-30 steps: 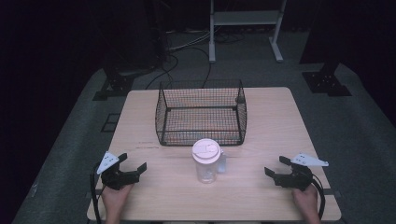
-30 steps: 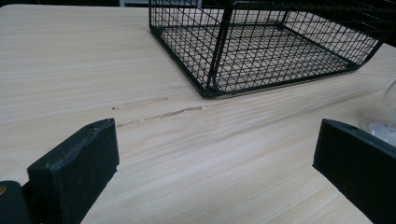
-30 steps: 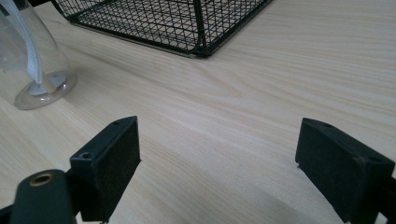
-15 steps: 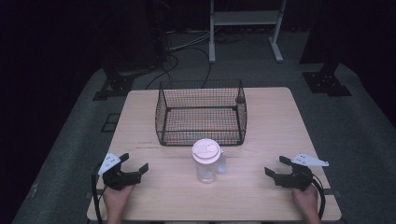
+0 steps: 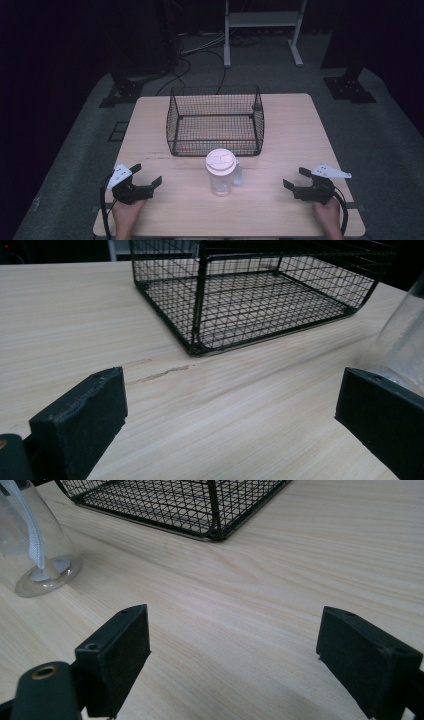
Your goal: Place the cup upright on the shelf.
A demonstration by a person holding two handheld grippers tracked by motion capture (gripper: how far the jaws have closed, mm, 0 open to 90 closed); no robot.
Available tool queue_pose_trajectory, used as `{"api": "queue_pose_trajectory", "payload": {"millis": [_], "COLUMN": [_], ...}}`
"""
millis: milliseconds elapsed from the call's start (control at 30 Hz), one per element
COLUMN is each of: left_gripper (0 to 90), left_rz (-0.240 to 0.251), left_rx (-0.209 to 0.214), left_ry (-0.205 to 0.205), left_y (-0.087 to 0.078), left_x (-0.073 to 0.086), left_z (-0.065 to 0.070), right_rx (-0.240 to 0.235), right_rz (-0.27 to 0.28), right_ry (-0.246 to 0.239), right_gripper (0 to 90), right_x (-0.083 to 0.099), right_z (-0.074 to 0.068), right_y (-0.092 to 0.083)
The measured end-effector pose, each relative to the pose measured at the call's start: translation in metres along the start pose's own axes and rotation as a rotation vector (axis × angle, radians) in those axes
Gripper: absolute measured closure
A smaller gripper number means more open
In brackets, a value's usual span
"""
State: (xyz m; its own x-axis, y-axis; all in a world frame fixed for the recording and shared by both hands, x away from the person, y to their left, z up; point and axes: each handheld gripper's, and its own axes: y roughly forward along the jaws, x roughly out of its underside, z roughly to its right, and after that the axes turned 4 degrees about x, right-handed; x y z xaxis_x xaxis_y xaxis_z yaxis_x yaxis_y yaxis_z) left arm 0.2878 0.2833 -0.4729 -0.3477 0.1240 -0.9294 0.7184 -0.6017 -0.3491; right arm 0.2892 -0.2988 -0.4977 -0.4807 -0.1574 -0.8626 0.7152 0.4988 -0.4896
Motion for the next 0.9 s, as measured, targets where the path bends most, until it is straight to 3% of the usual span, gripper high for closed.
{"api": "queue_pose_trajectory", "payload": {"millis": [267, 567, 900], "left_gripper": [0.0, 0.0, 0.0], "left_rz": [-0.036, -0.027, -0.054], "left_rx": [0.014, 0.045, 0.082], "left_ry": [0.042, 0.061, 0.143], "left_y": [0.007, 0.010, 0.017], "left_x": [-0.001, -0.007, -0.026], "left_z": [0.007, 0.014, 0.027], "right_rx": [0.001, 0.003, 0.002], "right_rz": [-0.004, -0.008, -0.011], "right_ry": [-0.003, -0.009, -0.012], "right_gripper": [12.9, 12.9, 12.9], "right_x": [0.000, 0.000, 0.000], "right_z": [-0.001, -0.001, -0.002], "right_y": [0.000, 0.001, 0.001]}}
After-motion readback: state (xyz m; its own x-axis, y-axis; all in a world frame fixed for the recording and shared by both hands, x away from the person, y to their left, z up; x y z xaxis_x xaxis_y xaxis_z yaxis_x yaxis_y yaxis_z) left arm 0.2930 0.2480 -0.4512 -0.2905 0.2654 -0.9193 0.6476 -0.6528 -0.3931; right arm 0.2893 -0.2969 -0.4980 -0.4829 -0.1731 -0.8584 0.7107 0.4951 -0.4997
